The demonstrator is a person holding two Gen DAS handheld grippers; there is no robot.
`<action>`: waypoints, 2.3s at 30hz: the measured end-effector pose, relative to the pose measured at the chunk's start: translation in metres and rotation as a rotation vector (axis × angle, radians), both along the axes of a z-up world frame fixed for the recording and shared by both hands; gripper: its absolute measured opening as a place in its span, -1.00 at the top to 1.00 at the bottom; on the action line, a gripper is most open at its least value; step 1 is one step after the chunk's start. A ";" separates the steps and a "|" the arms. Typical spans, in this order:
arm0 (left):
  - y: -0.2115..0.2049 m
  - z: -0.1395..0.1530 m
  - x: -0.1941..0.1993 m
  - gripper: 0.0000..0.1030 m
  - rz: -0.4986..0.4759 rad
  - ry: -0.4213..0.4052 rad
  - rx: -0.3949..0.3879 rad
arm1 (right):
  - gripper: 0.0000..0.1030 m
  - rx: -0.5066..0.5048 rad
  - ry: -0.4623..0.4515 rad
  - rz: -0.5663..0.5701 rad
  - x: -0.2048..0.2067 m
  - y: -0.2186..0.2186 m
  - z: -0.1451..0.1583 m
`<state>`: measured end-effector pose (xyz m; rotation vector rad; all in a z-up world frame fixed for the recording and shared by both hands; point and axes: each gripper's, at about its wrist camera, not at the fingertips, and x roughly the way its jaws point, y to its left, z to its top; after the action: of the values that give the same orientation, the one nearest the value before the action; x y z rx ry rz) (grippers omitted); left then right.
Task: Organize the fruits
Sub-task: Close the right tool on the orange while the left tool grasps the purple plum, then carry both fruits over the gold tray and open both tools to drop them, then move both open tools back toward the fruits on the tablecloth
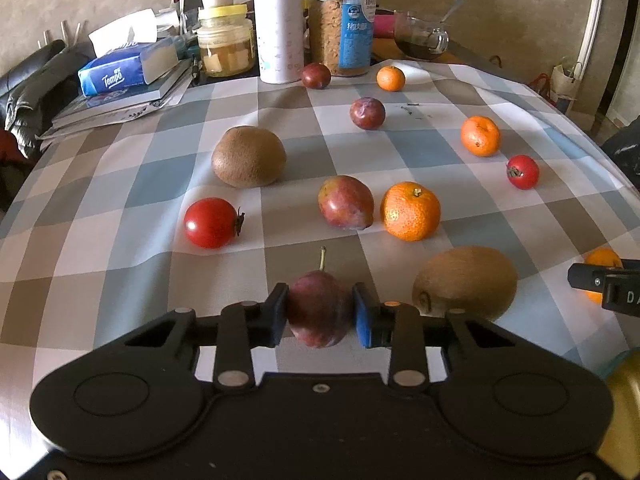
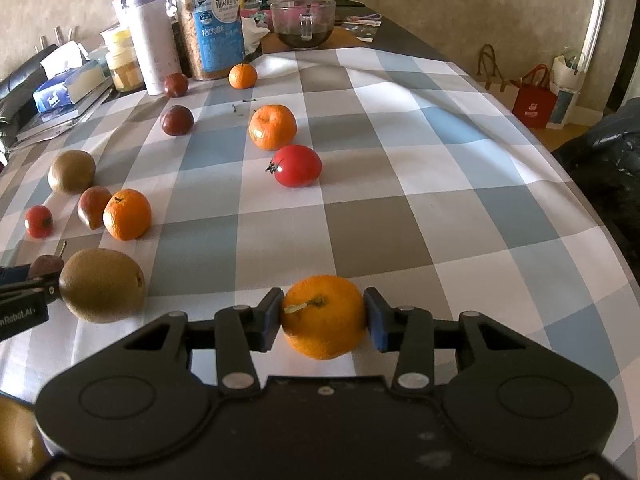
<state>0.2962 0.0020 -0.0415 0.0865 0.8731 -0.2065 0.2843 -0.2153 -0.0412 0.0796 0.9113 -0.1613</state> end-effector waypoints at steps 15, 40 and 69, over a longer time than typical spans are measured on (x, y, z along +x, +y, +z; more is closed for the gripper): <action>0.036 0.035 -0.038 0.18 0.083 0.031 -0.020 | 0.18 0.103 -0.116 -0.054 -0.034 -0.006 0.035; 0.031 0.043 -0.170 0.18 0.170 0.116 -0.075 | 0.17 0.160 -0.008 0.105 -0.166 0.053 0.038; 0.036 0.057 -0.200 -0.41 0.222 -0.024 -0.075 | 0.14 0.158 -0.098 0.076 -0.195 0.053 0.048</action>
<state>0.0962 0.0380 0.0154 -0.0771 0.8430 -0.0305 0.0890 -0.1618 0.0067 0.1975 0.8265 -0.0145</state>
